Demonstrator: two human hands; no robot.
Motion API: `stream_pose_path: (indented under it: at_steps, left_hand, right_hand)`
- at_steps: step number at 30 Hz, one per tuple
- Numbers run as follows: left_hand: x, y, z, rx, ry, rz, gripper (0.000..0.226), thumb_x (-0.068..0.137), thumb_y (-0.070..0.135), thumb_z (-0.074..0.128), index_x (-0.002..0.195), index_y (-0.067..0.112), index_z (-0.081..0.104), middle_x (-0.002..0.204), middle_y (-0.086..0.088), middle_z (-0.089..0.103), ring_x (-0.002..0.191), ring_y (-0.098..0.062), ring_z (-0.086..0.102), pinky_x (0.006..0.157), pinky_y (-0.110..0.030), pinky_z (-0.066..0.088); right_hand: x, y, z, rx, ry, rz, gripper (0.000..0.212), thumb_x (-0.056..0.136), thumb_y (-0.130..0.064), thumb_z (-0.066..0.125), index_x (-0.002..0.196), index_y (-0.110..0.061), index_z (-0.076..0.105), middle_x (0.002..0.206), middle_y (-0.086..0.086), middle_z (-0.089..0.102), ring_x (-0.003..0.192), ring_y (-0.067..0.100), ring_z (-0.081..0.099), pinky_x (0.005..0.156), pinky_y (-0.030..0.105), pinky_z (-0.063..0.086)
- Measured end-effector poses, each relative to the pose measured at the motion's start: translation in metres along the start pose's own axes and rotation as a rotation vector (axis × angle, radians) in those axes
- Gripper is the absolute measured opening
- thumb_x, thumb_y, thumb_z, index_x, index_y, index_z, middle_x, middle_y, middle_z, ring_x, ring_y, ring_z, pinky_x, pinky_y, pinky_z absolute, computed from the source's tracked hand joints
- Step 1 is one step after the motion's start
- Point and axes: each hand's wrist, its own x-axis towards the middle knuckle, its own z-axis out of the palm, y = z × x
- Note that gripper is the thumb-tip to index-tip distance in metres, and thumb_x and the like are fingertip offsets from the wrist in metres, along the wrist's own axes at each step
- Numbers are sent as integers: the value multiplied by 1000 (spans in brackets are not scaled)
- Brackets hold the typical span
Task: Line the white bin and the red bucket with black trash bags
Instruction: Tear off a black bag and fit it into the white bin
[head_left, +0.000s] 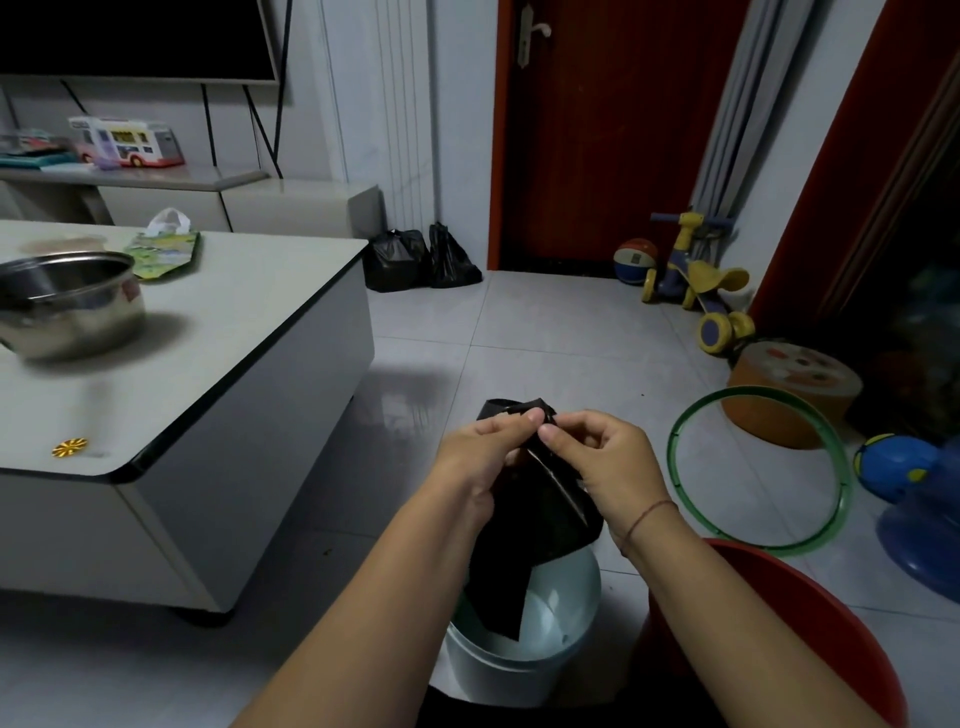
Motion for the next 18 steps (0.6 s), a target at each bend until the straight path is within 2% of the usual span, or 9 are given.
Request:
stream_pose_path:
  at_steps: [2, 4, 6, 8, 11, 15, 18]
  left_hand:
    - [1, 0, -2, 21, -26, -13, 13, 84, 15, 70, 90, 4, 65, 72, -10, 63, 58, -18, 59, 52, -20, 52]
    - [3, -1, -4, 17, -52, -9, 12, 84, 18, 69, 83, 6, 67, 74, -9, 67, 66, -19, 63, 67, -27, 56]
    - [3, -2, -5, 9, -60, 5, 13, 87, 20, 67, 82, 8, 69, 76, -7, 69, 73, -21, 64, 86, -35, 54]
    - [4, -2, -6, 24, -66, 18, 15, 90, 20, 63, 89, 6, 69, 73, -4, 69, 72, -19, 64, 92, -38, 51]
    - [5, -3, -5, 45, -74, 36, 16, 92, 17, 60, 96, 5, 68, 68, -2, 68, 64, -14, 64, 84, -32, 54]
    - [3, -3, -4, 36, -63, 49, 16, 93, 18, 59, 88, 7, 69, 70, -6, 70, 59, -13, 65, 64, -24, 58]
    - [1, -2, -2, 14, -66, 41, 16, 93, 20, 59, 88, 6, 66, 66, -6, 67, 53, -12, 64, 53, -21, 55]
  right_hand:
    - [1, 1, -1, -9, 18, -7, 5, 79, -19, 75, 76, -18, 71, 70, -2, 73, 68, 8, 68, 67, 23, 53]
    - [1, 1, -2, -17, 20, -17, 10, 82, -20, 72, 73, -16, 69, 67, -1, 71, 65, 9, 66, 66, 25, 53]
    - [2, 2, -3, -10, 28, -12, 14, 86, -20, 67, 73, -15, 69, 67, 1, 71, 65, 13, 66, 66, 29, 54]
    - [3, 2, -5, -8, 40, -9, 16, 89, -20, 63, 75, -14, 69, 69, 2, 72, 65, 14, 66, 65, 28, 53]
    - [4, 2, -5, -14, 53, -9, 18, 91, -19, 61, 76, -14, 69, 67, 0, 71, 62, 11, 65, 62, 25, 51]
    - [4, 3, -4, -12, 67, -8, 22, 92, -20, 60, 71, -15, 66, 62, -4, 68, 58, 7, 61, 57, 22, 49]
    - [4, 3, -4, 15, 63, 5, 22, 92, -21, 59, 73, -13, 66, 64, -1, 67, 60, 10, 61, 60, 25, 51]
